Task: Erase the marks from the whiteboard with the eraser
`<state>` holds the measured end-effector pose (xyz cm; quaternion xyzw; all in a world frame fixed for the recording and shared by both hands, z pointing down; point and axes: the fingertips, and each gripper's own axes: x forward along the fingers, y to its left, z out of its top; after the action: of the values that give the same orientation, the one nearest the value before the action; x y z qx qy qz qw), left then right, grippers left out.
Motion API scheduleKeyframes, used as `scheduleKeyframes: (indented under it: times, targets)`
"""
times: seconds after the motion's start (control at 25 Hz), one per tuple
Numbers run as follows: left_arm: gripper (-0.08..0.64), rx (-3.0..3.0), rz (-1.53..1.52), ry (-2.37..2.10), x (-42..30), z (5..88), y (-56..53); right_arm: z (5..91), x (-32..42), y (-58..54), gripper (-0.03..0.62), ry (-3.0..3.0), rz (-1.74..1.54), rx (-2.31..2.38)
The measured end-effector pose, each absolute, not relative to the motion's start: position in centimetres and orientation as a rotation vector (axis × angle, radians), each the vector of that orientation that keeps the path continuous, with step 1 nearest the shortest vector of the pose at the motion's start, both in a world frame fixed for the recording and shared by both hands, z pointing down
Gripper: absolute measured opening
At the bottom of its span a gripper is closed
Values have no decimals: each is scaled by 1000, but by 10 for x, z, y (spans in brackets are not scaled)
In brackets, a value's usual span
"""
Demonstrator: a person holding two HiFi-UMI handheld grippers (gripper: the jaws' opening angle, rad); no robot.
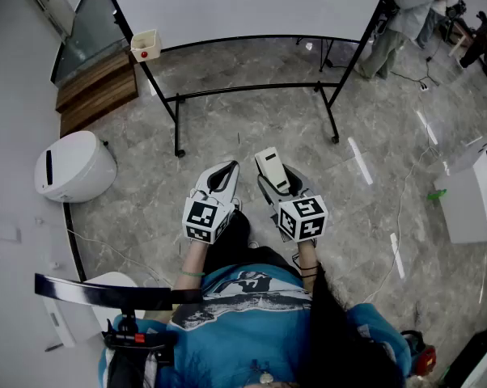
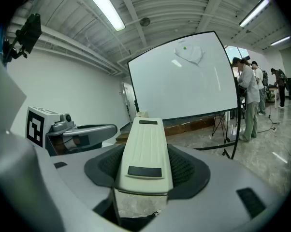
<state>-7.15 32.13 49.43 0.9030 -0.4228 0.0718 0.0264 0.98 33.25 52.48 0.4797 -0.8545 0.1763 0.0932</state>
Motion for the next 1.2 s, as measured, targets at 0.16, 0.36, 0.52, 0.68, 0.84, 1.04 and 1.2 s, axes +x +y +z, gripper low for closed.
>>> scheduleKeyframes:
  times: [0.16, 0.36, 0.52, 0.68, 0.84, 1.04, 1.2]
  targets:
    - [3, 2801, 195, -1314, -75, 485, 318, 522, 8, 329, 264, -2541, 517, 1436]
    - [3, 2794, 162, -1316, -88, 485, 263, 524, -2, 277, 264, -2528, 510, 1440]
    - [3, 2798, 137, -1307, -99, 481, 203, 519, -11, 219, 264, -2523, 501, 1454]
    - [3, 2805, 142, -1281, -116, 476, 141, 511, -28, 158, 264, -2516, 517, 1471]
    - [3, 2806, 147, -1259, -136, 475, 78, 506, -51, 100, 264, -2512, 506, 1464]
    - [3, 2821, 166, -1230, -154, 475, 12, 496, -71, 34, 264, -2513, 470, 1483]
    - [3, 2823, 179, -1207, -165, 476, -28, 490, -82, -1, 264, -2537, 486, 1526]
